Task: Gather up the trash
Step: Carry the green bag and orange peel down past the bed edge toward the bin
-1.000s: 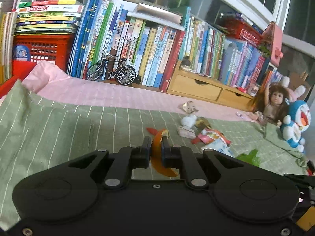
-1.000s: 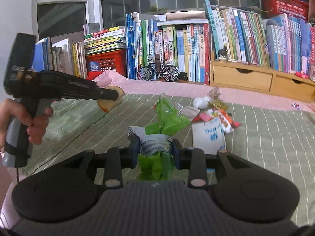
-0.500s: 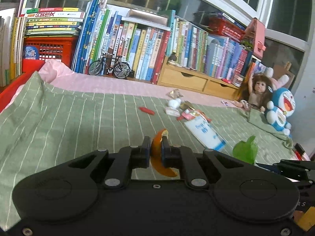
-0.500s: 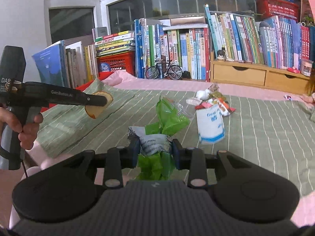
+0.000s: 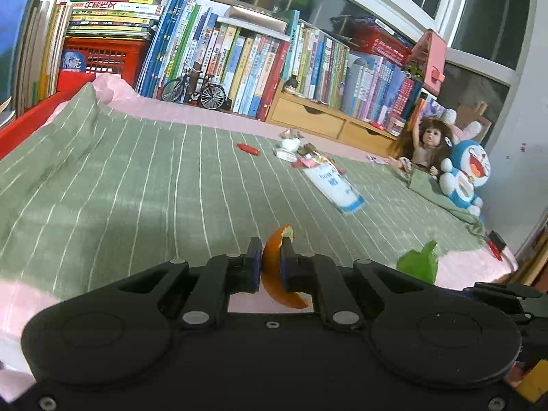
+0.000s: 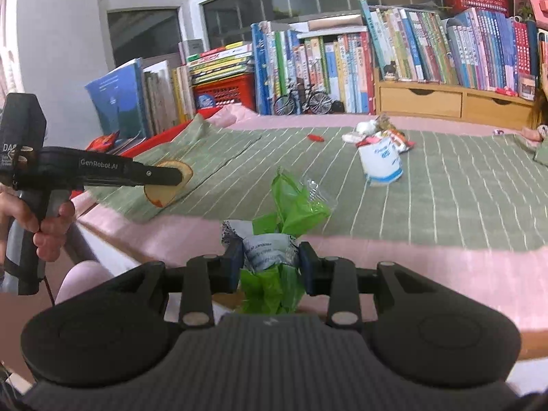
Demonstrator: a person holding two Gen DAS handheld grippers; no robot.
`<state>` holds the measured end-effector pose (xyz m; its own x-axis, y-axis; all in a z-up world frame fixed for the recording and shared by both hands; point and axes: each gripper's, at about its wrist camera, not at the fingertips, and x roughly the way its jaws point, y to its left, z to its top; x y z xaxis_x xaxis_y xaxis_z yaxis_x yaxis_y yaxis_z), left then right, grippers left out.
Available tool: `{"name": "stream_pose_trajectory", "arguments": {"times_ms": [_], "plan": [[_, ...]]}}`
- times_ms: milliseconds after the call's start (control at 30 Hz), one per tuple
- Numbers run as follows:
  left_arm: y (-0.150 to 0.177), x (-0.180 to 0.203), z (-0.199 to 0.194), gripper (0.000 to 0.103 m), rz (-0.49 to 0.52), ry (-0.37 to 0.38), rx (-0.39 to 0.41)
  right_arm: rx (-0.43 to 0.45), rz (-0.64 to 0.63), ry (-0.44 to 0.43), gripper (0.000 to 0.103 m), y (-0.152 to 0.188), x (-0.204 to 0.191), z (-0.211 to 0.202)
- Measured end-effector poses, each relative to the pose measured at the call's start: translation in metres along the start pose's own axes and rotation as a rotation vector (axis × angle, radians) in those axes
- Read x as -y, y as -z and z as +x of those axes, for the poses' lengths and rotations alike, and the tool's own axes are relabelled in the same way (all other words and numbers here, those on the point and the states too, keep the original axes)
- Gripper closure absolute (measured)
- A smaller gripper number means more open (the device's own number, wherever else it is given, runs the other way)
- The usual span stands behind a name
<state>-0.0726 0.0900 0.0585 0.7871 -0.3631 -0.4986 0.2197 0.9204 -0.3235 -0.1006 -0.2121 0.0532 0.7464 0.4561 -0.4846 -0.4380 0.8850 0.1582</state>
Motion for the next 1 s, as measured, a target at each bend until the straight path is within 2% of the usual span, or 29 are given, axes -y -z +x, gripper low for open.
{"name": "stream_pose_trajectory", "arguments": {"times_ms": [100,333,500,700,833,1000], "plan": [[0.012,0.001,-0.013,0.093,-0.020,0.008,0.006,-0.019,0.002,-0.010,0.064,0.010,-0.004,-0.003],[0.034,0.011,-0.033,0.093,0.006,0.032,-0.002,-0.050,0.044,-0.011,0.064,0.031,-0.007,-0.006],[0.051,0.009,-0.039,0.093,-0.034,0.032,-0.026,-0.077,0.062,-0.025,0.064,0.043,-0.013,-0.006],[0.071,0.027,-0.052,0.093,0.052,0.054,-0.034,-0.102,0.073,-0.052,0.064,0.056,-0.022,-0.007],[0.088,0.039,-0.051,0.093,0.077,0.092,-0.090,-0.133,0.064,-0.065,0.064,0.065,-0.030,-0.004],[0.112,0.043,-0.040,0.093,0.082,0.100,-0.179,-0.151,0.077,-0.069,0.064,0.074,-0.033,-0.005]]}}
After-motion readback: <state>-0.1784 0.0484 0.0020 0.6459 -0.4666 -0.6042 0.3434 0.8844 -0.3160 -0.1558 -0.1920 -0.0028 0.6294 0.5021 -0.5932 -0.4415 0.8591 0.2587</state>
